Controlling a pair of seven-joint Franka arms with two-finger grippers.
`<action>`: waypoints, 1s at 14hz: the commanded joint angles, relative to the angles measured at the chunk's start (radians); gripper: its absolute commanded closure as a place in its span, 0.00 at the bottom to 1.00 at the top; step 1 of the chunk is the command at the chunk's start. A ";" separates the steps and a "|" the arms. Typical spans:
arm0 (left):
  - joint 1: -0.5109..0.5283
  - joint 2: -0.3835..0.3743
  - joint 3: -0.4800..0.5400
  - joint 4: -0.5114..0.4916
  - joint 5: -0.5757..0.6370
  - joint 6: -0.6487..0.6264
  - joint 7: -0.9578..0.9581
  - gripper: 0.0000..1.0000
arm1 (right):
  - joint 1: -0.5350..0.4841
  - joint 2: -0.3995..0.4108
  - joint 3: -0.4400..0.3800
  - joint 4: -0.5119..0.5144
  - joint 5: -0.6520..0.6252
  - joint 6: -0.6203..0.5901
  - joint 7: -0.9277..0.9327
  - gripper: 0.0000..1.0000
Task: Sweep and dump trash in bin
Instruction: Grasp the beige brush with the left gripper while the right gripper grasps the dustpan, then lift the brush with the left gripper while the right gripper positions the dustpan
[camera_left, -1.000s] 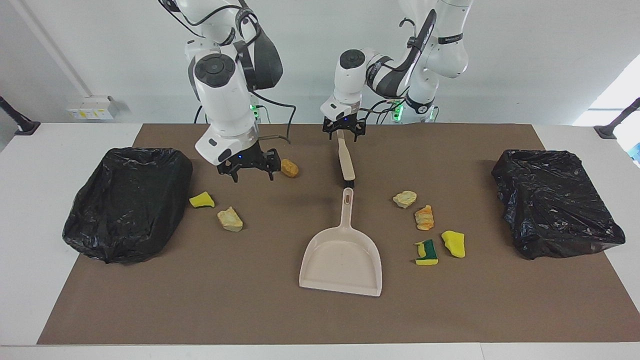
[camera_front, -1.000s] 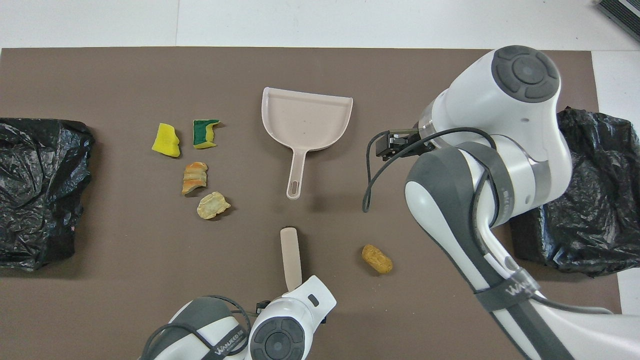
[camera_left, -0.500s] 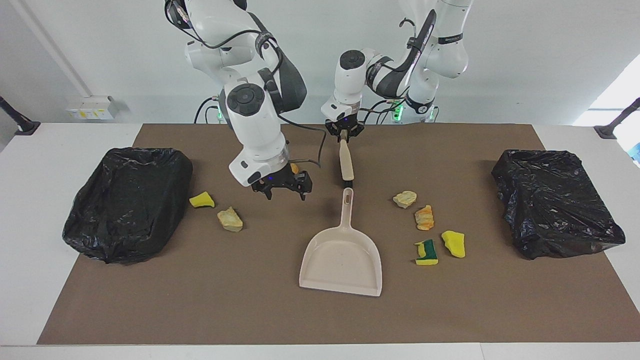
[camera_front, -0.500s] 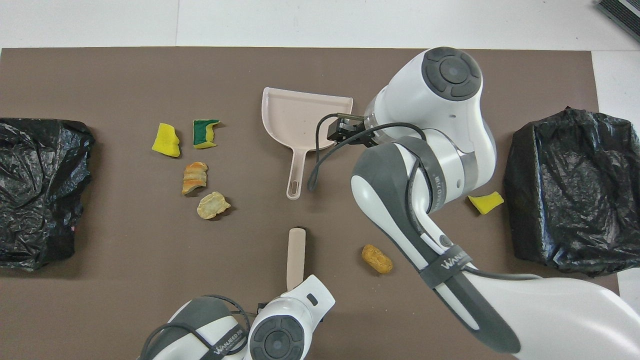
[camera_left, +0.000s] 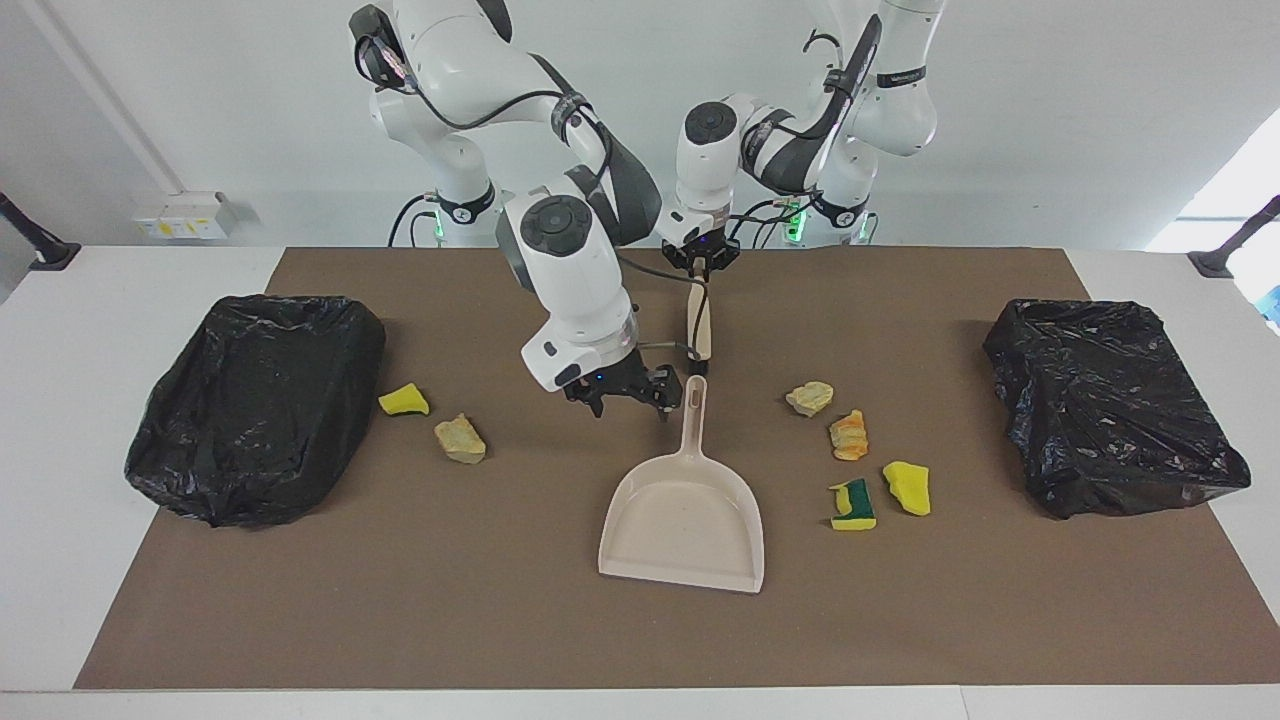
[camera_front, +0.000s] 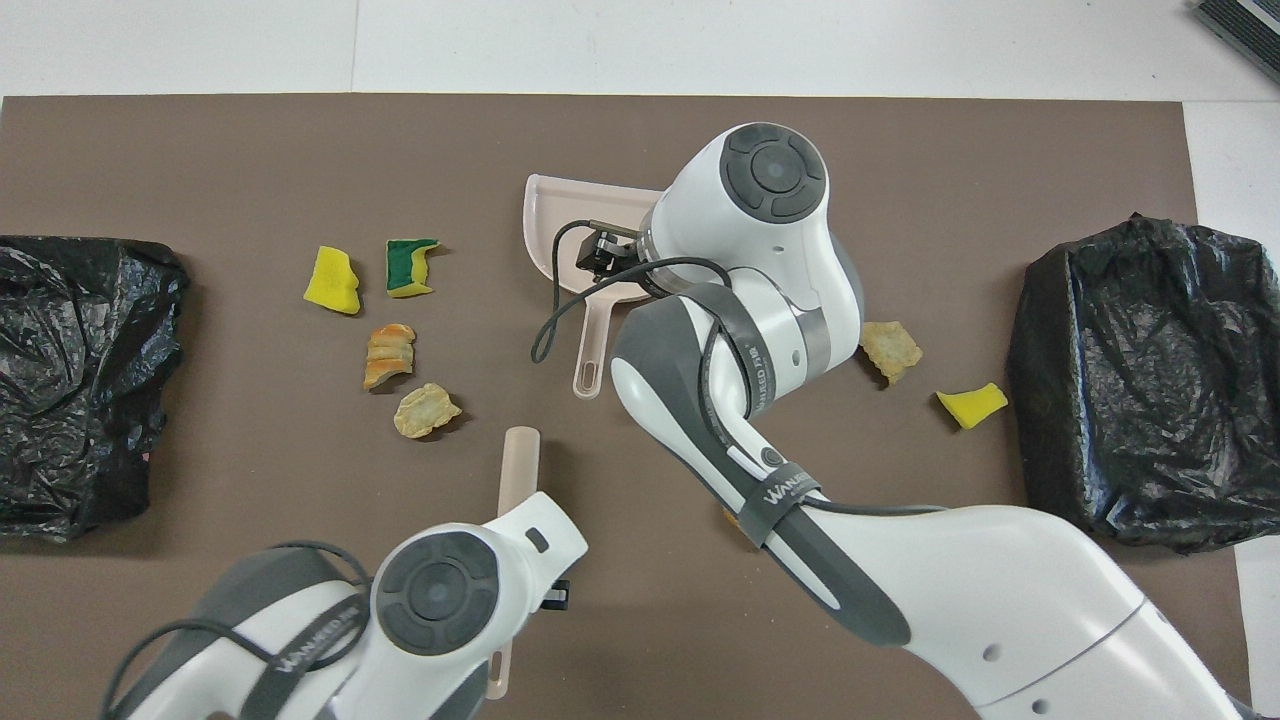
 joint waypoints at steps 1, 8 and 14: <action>0.151 -0.110 -0.004 0.024 -0.010 -0.138 0.150 1.00 | 0.045 0.051 -0.005 0.049 -0.058 0.009 0.058 0.00; 0.440 0.087 -0.006 0.291 0.048 -0.155 0.365 1.00 | 0.096 0.073 0.001 0.039 -0.166 0.012 0.139 0.24; 0.587 0.238 -0.006 0.460 0.105 -0.090 0.508 1.00 | 0.107 0.062 0.004 0.013 -0.184 -0.019 0.129 1.00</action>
